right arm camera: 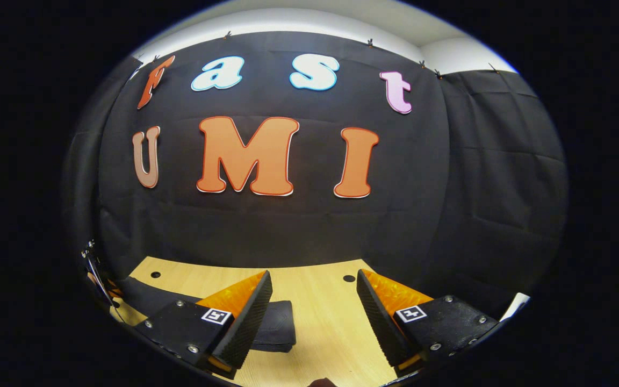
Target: Grasp the waist and the cuffs of the jeans and fold them to make the two legs overlap; first hold the waist and fold one-third of the jeans toward the cuffs, then hold the cuffs and fold the remaining one-third in the same direction to finish folding.
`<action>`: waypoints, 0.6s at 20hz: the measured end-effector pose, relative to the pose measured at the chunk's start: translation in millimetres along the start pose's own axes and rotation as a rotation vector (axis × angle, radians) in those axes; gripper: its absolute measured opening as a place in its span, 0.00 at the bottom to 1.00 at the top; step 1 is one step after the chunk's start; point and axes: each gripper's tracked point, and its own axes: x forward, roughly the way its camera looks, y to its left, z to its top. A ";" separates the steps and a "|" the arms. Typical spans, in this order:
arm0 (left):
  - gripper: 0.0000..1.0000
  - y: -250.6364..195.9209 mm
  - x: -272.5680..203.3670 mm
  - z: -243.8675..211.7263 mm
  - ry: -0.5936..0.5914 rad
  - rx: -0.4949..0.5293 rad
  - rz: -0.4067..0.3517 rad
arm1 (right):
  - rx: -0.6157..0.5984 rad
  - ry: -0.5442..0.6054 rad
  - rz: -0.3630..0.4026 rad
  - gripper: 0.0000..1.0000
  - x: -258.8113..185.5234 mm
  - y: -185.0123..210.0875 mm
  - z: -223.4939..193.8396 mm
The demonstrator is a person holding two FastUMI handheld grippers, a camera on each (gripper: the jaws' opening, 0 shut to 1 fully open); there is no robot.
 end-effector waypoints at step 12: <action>0.10 -103.2 -139.5 3.9 -0.245 0.252 -0.300 | 0.035 0.010 0.154 0.95 52.4 16.2 -13.2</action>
